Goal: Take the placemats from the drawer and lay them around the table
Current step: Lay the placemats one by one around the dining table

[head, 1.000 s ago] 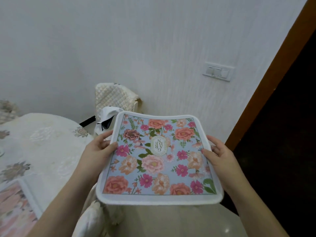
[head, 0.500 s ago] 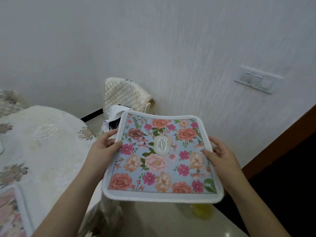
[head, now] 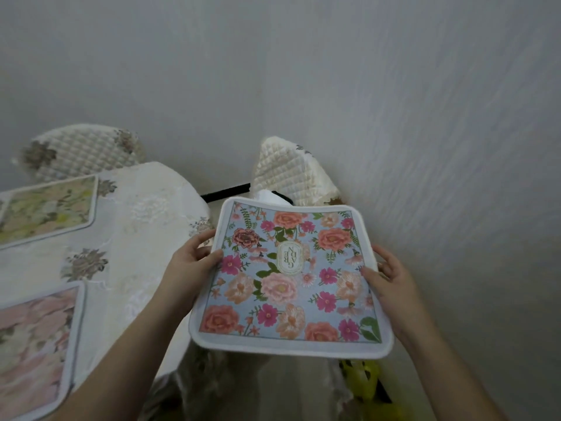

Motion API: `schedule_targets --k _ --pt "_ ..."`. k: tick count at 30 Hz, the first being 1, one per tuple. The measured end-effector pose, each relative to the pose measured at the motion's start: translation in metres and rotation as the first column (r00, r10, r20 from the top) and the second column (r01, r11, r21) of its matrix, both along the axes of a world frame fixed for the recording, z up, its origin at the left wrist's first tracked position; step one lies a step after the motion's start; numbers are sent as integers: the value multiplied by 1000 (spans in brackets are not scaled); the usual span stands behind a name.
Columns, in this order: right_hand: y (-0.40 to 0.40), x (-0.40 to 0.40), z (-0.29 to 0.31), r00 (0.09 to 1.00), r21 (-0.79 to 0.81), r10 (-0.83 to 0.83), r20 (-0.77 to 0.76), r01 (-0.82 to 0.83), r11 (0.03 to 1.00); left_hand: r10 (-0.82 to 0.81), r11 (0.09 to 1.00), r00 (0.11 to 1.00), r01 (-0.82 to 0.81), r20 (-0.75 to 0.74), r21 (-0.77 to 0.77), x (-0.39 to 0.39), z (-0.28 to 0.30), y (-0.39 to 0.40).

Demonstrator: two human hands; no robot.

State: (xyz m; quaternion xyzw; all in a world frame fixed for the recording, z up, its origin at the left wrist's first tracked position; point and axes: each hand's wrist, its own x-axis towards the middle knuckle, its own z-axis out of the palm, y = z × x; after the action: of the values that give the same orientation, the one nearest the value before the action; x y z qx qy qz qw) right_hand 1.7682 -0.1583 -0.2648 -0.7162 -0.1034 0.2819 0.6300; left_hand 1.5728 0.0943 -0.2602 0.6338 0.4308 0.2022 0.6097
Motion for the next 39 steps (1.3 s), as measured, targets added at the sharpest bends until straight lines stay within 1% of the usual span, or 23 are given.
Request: schedule_targets --k 7,11,17,22,25,28,33,39 --pt "74 39 -8 981 -6 194 5 -194 981 205 979 979 -205 -13 13 -7 -15 33" --pt "131 55 -19 954 -24 300 4 -300 954 310 951 951 -310 7 -21 -15 -25 65" --pt "223 61 -29 904 -54 424 54 -421 905 446 894 894 -444 40 -57 -29 -50 125" --pt "300 64 -34 847 -156 516 127 -497 854 527 848 850 -524 24 -82 -39 -72 171" --pt "340 63 -41 823 -181 554 127 -530 828 567 820 823 -565 0 -93 -44 -84 191" --pt "374 56 -48 775 -216 615 149 -581 785 610 789 793 -607 -6 -91 -53 -95 205" --pt "436 52 -64 691 -243 710 132 -672 699 717 686 697 -712 -27 -148 -66 -116 225" --pt "527 54 -94 526 -290 841 129 -791 539 831 526 549 -829 -93 -188 -60 -138 240"
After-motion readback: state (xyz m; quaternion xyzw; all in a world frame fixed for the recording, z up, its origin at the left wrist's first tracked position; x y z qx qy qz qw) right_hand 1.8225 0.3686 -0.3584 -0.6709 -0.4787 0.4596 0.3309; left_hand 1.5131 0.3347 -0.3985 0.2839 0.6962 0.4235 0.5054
